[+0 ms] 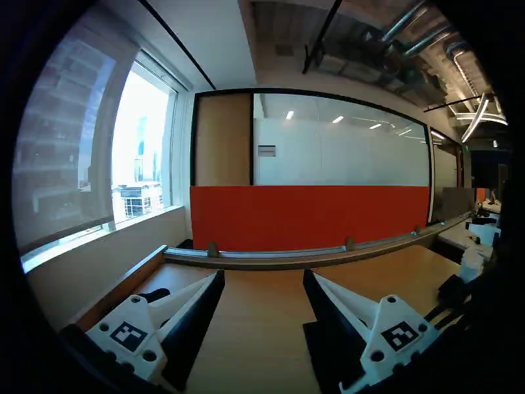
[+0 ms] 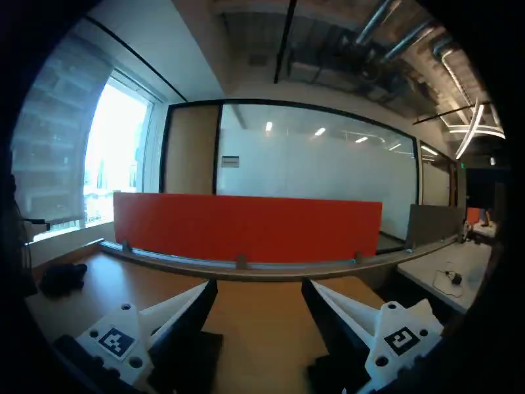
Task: Fold towel
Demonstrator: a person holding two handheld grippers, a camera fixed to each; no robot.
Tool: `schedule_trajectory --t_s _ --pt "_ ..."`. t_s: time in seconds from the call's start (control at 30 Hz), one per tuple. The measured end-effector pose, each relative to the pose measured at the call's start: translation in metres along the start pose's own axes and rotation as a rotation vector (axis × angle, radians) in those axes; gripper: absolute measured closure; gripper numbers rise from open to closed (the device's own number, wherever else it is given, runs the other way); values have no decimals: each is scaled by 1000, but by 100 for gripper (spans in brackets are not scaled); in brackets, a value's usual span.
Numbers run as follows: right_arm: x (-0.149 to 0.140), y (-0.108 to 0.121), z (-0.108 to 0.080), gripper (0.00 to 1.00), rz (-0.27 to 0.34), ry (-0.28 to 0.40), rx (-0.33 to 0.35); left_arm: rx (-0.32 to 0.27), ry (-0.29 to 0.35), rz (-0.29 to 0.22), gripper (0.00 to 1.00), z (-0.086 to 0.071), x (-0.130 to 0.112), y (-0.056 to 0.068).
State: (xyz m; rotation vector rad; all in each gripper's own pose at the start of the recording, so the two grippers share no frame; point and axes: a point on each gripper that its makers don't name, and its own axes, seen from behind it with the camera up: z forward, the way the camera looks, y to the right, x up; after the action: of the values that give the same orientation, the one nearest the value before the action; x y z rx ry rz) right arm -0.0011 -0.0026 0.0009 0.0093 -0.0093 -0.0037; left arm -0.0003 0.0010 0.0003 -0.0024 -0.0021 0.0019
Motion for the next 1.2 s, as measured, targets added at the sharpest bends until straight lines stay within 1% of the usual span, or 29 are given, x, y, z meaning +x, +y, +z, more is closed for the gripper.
schedule_trajectory --t_s 0.1,0.27,0.47,0.57,0.7,0.8,1.0,1.2 --pt "-1 -4 0 0 -17 -16 24 -18 -15 13 12 2 -2 6" --pt "-7 -16 1 0 -63 -65 99 -79 -50 38 12 4 -7 22" --pt "-9 -38 0 0 -115 -128 221 -198 -109 52 12 1 -14 49" --pt "-11 -48 -1 0 -132 -161 274 -244 -138 57 12 -1 -18 57" --pt "-17 -57 -3 0 -152 -197 320 -275 -166 63 12 -2 -24 61" --pt "-22 -61 -5 0 -161 -217 343 -288 -186 72 12 -2 -32 63" --pt "-40 -64 -8 0 -158 -253 359 -310 -215 100 12 -6 -50 70" --pt "-63 -69 -15 0 -181 -291 393 -340 -246 120 12 -9 -71 81"
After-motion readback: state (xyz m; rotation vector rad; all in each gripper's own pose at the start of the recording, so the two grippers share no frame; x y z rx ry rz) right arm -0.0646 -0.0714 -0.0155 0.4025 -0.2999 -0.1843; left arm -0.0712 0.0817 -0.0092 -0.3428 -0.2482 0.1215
